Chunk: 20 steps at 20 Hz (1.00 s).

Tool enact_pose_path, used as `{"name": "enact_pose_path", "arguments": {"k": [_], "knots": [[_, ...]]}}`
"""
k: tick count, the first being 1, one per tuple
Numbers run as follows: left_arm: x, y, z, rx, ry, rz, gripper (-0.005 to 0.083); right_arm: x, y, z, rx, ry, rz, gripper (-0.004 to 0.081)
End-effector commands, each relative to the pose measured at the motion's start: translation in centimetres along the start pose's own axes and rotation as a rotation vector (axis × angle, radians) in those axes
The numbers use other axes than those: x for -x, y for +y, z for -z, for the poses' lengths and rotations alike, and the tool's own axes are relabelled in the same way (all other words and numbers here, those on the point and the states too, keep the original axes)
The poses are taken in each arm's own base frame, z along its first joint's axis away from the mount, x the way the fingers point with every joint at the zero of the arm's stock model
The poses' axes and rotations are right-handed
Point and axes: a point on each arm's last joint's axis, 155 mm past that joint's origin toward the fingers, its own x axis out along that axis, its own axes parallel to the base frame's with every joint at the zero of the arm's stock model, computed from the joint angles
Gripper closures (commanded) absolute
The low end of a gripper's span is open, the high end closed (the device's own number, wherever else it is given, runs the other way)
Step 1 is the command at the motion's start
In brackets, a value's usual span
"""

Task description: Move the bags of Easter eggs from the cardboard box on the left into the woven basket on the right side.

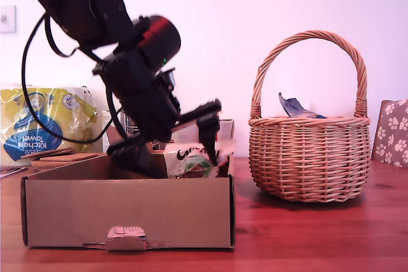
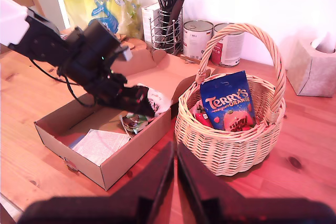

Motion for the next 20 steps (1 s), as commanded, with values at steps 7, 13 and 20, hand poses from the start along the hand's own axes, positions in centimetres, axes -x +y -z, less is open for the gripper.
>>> {"name": "enact_pose_path", "arguments": {"k": [7, 13, 20], "knots": [[-1.4, 0.4, 2.0, -0.137, 0.059, 0.010, 0.0449, -0.1, 0.0, -0.2, 0.003, -0.013, -0.001, 0.0783], [-0.9, -0.1, 1.7, -0.178, 0.054, 0.027, 0.0596, -0.1, 0.0, -0.4, 0.003, -0.020, -0.001, 0.0783], [6.9, -3.0, -2.6, -0.327, -0.078, 0.082, 0.0596, -0.1, 0.0, -0.4, 0.003, -0.020, 0.000, 0.0783]]}}
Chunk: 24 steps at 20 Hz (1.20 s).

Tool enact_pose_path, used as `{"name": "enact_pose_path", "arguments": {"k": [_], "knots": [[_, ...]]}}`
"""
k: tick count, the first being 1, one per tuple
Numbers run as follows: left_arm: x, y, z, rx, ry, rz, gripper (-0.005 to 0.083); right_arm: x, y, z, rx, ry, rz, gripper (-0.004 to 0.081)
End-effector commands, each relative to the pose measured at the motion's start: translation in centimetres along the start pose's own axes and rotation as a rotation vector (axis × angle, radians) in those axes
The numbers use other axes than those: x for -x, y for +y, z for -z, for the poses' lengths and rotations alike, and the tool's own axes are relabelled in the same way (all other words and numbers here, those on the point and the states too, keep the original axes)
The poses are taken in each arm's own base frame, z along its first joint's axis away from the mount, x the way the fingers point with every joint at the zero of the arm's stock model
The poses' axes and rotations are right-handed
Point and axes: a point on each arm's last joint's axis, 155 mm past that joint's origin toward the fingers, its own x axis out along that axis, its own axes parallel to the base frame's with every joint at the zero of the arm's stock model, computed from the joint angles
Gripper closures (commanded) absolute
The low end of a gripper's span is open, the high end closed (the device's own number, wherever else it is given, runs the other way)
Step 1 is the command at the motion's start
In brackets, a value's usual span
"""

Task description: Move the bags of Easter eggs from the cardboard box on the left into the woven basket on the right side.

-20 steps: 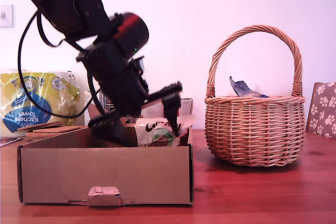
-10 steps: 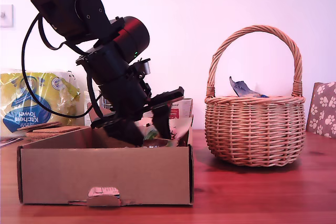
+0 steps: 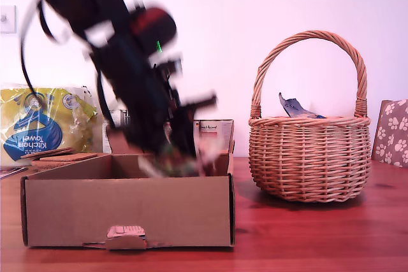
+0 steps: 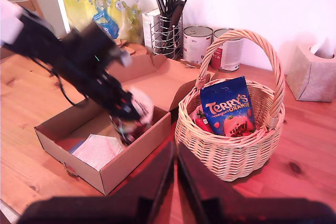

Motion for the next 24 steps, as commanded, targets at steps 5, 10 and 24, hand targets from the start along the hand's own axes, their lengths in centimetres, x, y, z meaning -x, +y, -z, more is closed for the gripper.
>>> {"name": "enact_pose_path", "arguments": {"k": [5, 10, 24], "knots": [[8.8, -4.5, -6.2, -0.193, -0.247, 0.128, 0.0596, -0.1, -0.1, 0.1, 0.003, 0.000, 0.005, 0.0783], [10.9, -11.4, -9.2, -0.312, -0.437, 0.322, 0.0596, 0.1, -2.6, 2.2, -0.053, 0.083, 0.148, 0.0783], [4.2, -17.8, -13.1, -0.377, -0.835, 0.373, 0.0596, 0.2, -2.8, 1.7, -0.098, 0.058, 0.156, 0.0783]]}}
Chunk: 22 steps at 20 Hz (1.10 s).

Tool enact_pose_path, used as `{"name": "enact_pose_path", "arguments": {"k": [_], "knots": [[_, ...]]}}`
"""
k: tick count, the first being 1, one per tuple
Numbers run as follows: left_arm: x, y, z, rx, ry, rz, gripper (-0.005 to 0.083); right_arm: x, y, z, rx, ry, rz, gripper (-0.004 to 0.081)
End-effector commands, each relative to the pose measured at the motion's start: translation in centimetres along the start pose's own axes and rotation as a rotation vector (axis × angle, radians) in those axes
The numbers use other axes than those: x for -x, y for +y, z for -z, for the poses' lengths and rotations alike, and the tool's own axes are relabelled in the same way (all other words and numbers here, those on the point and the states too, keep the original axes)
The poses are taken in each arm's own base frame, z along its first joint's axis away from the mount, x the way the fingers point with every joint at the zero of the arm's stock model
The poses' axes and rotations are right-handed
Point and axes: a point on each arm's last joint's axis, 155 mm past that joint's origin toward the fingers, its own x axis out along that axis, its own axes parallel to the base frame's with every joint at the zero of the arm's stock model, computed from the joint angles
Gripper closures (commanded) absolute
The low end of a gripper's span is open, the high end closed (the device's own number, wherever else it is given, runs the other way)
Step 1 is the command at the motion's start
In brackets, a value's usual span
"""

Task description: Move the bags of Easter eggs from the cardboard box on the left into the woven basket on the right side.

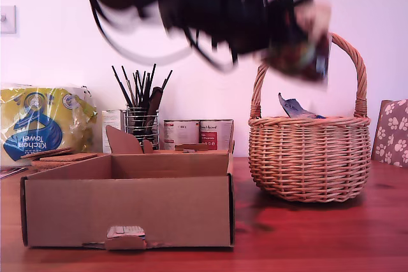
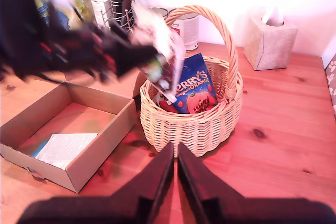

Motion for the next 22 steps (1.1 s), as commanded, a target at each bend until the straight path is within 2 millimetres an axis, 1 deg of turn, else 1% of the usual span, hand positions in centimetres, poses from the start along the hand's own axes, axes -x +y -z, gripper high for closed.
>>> {"name": "enact_pose_path", "arguments": {"k": [1, 5, 7, 9, 11, 13, 17, 18, 19, 20, 21, 22], "knots": [[-1.0, -0.2, -0.8, -0.012, -0.046, 0.004, 0.0596, -0.1, 0.1, 0.0, -0.003, -0.004, -0.005, 0.0783], [-3.2, 0.2, 1.7, -0.010, -0.014, 0.000, 0.0596, -0.1, 0.1, 0.0, -0.003, -0.005, -0.006, 0.0783], [-4.3, 0.5, 3.8, -0.003, 0.039, -0.003, 0.0596, -0.1, 0.1, 0.0, -0.003, -0.005, -0.005, 0.0783], [-5.0, 0.9, 6.9, 0.001, 0.141, -0.016, 0.0596, -0.1, 0.1, 0.0, -0.003, -0.005, -0.006, 0.0783], [-5.0, 1.1, 9.6, 0.002, 0.248, -0.021, 0.0595, -0.1, 0.1, -0.1, -0.004, -0.008, -0.006, 0.0783], [-4.4, 1.1, 11.6, 0.006, 0.333, -0.023, 0.0595, -0.1, 0.1, -0.3, -0.005, -0.014, -0.007, 0.0783], [-3.9, 1.3, 13.0, 0.018, 0.420, -0.029, 0.0586, -0.1, 0.2, -1.0, -0.007, -0.041, -0.008, 0.0783], [-3.9, 1.3, 13.0, 0.020, 0.444, -0.030, 0.0535, -0.1, 0.2, -1.0, -0.007, -0.042, -0.008, 0.0783], [-4.0, 1.3, 12.6, 0.021, 0.452, -0.030, 0.0424, -0.1, 0.2, -1.0, -0.007, -0.041, -0.008, 0.0783], [-4.2, 1.2, 11.9, 0.021, 0.453, -0.030, 0.0288, -0.1, 0.2, -1.0, -0.007, -0.042, -0.009, 0.0783], [-4.5, 1.2, 11.1, 0.022, 0.456, -0.030, 0.0201, -0.1, 0.2, -1.0, -0.007, -0.042, -0.009, 0.0783], [-4.6, 1.3, 10.2, 0.022, 0.469, -0.033, 0.0187, -0.1, 0.2, -1.0, -0.007, -0.042, -0.009, 0.0783]]}}
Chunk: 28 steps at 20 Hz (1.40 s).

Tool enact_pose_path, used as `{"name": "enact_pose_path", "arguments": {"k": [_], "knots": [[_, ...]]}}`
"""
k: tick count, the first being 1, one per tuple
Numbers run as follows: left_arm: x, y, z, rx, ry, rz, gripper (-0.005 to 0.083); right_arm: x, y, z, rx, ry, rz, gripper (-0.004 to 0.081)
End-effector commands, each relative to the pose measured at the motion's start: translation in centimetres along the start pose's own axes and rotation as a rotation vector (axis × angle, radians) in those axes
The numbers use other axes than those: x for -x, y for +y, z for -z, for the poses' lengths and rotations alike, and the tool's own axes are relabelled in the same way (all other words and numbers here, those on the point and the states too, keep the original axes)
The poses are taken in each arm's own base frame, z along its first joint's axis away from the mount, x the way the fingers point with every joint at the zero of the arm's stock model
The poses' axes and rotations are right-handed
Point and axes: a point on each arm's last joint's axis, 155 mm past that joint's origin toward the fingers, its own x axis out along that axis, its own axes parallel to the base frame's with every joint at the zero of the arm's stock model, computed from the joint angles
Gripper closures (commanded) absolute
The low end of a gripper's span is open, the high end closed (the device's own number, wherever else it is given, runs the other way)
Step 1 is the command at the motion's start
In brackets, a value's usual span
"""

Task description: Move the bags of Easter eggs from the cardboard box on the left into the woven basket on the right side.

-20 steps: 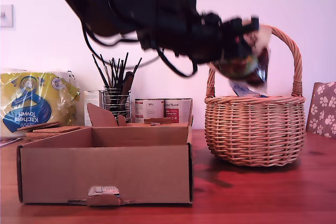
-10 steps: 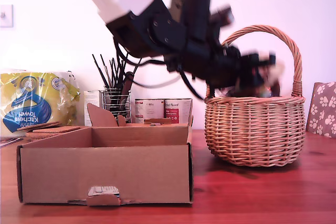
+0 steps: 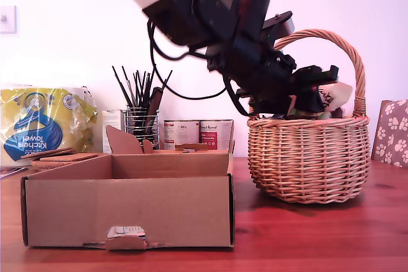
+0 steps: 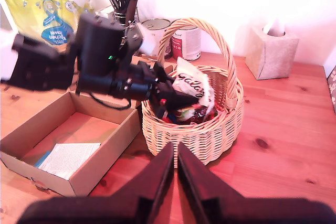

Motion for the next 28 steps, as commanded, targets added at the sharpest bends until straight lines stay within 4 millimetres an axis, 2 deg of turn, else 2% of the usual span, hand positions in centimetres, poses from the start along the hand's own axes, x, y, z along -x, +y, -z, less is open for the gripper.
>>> {"name": "enact_pose_path", "arguments": {"k": [1, 5, 9, 11, 12, 14, 15, 21, 25, 28], "knots": [[-0.3, 0.1, 1.4, 0.001, 0.082, -0.003, 0.0187, -0.1, 0.1, -0.1, -0.002, -0.006, -0.002, 0.0783], [1.8, -0.4, -1.9, -0.035, 0.115, 0.005, 0.0187, -0.1, 0.1, -0.1, -0.002, -0.006, -0.002, 0.0783], [5.4, -0.9, -3.3, -0.043, 0.166, 0.006, 0.0213, -0.1, 0.0, -0.1, 0.002, -0.006, -0.001, 0.0783], [7.5, -1.1, -3.9, -0.045, 0.192, 0.007, 0.0340, -0.1, 0.0, -0.1, 0.002, -0.006, 0.003, 0.0783], [8.5, -1.2, -4.2, -0.053, 0.203, 0.008, 0.0436, -0.1, -0.2, -0.1, 0.002, -0.007, 0.010, 0.0783], [10.4, -1.5, -4.4, -0.064, 0.232, 0.014, 0.0725, -0.1, -0.6, -0.1, 0.002, -0.009, 0.034, 0.0783], [11.2, -1.7, -4.4, -0.062, 0.243, 0.021, 0.0805, -0.1, -1.0, -0.3, 0.006, -0.015, 0.055, 0.0783], [14.9, -1.5, -5.0, -0.067, 0.175, 0.010, 0.0793, -0.3, -2.6, -2.3, 0.029, -0.105, 0.153, 0.0783], [18.7, 0.1, -3.4, -0.045, 0.099, -0.031, 0.0793, -1.4, -2.8, -2.5, 0.046, -0.136, 0.171, 0.0783], [22.3, 1.7, -1.8, 0.008, 0.041, -0.076, 0.0793, -1.1, -3.2, -4.0, 0.097, -0.192, 0.201, 0.0783]]}}
